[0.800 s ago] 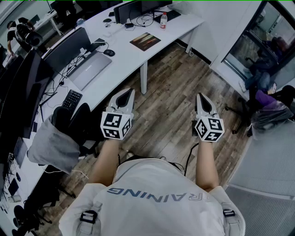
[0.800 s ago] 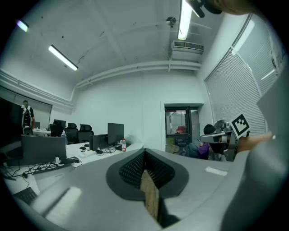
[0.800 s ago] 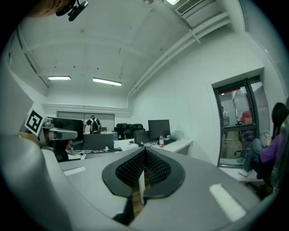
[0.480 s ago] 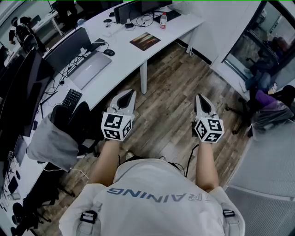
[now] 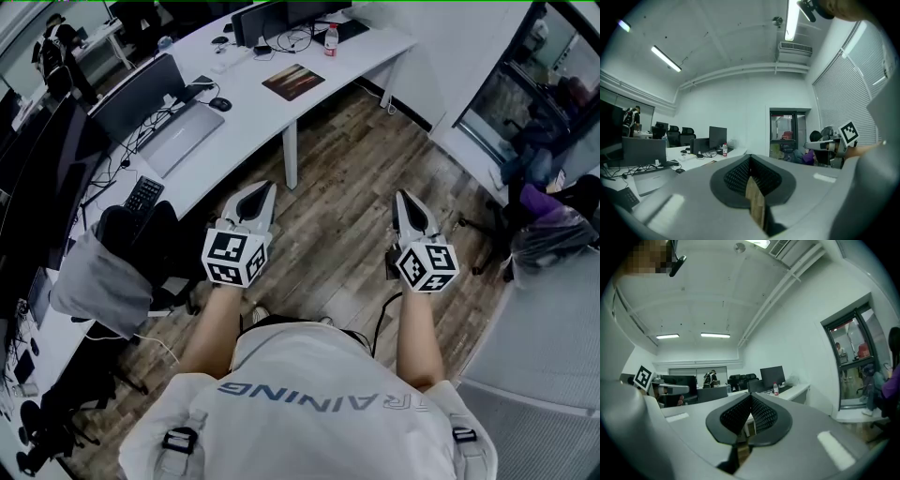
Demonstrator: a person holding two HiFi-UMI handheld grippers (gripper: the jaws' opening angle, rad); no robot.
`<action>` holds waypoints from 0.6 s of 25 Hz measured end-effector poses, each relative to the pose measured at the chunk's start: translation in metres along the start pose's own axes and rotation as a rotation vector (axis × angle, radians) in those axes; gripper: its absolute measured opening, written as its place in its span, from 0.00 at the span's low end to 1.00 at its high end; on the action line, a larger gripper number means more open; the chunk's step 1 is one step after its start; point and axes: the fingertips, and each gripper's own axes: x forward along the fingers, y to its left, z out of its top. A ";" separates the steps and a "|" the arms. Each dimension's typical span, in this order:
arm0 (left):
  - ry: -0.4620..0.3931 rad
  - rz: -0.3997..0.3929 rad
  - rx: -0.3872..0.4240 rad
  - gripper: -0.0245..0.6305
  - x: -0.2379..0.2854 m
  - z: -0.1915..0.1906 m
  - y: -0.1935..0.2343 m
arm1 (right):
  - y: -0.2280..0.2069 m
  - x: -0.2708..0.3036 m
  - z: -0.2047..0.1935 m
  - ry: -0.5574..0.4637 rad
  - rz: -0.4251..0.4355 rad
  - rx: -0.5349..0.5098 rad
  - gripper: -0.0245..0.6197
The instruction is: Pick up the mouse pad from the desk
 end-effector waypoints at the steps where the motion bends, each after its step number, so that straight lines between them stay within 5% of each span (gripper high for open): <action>1: -0.001 0.001 -0.001 0.04 0.001 0.001 -0.004 | -0.002 -0.002 0.000 0.001 0.006 -0.002 0.06; 15: 0.008 0.011 -0.039 0.04 0.024 -0.017 -0.054 | -0.055 -0.025 -0.022 0.057 0.040 0.033 0.06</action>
